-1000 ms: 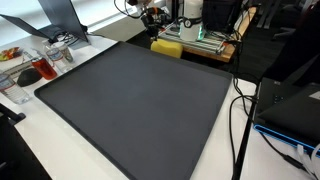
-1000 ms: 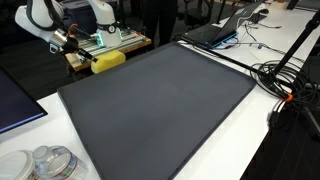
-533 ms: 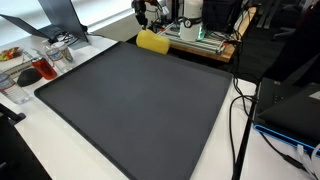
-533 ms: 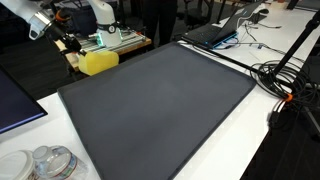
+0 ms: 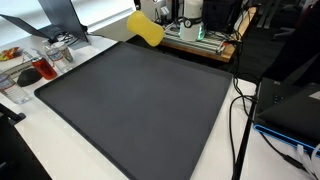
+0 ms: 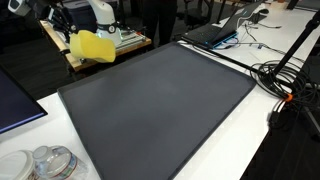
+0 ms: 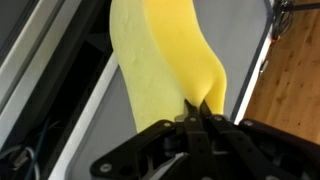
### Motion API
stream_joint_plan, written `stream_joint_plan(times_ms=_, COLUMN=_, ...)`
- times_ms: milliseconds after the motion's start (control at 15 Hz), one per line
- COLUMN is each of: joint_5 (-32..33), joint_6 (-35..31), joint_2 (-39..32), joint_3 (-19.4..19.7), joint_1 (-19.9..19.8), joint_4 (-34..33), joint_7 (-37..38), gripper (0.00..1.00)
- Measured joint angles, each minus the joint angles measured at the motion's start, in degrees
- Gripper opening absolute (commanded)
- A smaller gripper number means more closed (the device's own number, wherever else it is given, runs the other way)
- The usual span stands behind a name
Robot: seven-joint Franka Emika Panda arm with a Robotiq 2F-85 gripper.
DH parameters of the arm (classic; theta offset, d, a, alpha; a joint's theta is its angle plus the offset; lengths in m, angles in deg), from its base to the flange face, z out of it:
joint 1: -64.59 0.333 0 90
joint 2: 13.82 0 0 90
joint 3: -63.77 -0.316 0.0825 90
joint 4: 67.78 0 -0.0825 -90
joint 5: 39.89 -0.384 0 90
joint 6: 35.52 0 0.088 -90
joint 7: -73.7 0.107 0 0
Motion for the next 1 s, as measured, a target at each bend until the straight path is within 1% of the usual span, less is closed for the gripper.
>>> stream_joint_plan(times_ms=67, joint_5=0.6, joint_6=1.6, joint_2=2.5, joint_3=0.0, joint_1=0.0, joint_4=-0.1, joint_7=0.0, gripper=0.05)
stream_joint_plan(times_ms=200, joint_5=1.2, joint_6=2.7, joint_2=5.6, joint_3=0.1, joint_1=0.0, joint_4=0.2, joint_7=0.0, gripper=0.05)
stream_joint_plan(times_ms=400, joint_5=1.5, joint_6=2.7, joint_2=6.3, joint_3=0.1, joint_1=0.0, joint_4=0.6, joint_7=0.0, gripper=0.05)
stream_joint_plan(times_ms=467, joint_5=1.5, joint_6=2.7, joint_2=6.3, joint_3=0.1, joint_1=0.0, joint_4=0.6, joint_7=0.0, gripper=0.01)
stream_joint_plan(times_ms=667, joint_5=1.4, joint_6=2.7, joint_2=6.4, joint_3=0.3, joint_1=0.5, joint_4=0.5, joint_7=0.0, gripper=0.01)
stream_joint_plan(times_ms=800, joint_5=0.7, joint_6=2.7, joint_2=7.7, joint_3=-0.7, joint_1=3.1, joint_4=0.0, joint_7=0.0, gripper=0.01)
stream_joint_plan(times_ms=1000, joint_5=-0.3, joint_6=2.5, joint_2=11.5, joint_3=-4.9, joint_1=8.9, joint_4=-1.2, joint_7=1.0, gripper=0.01)
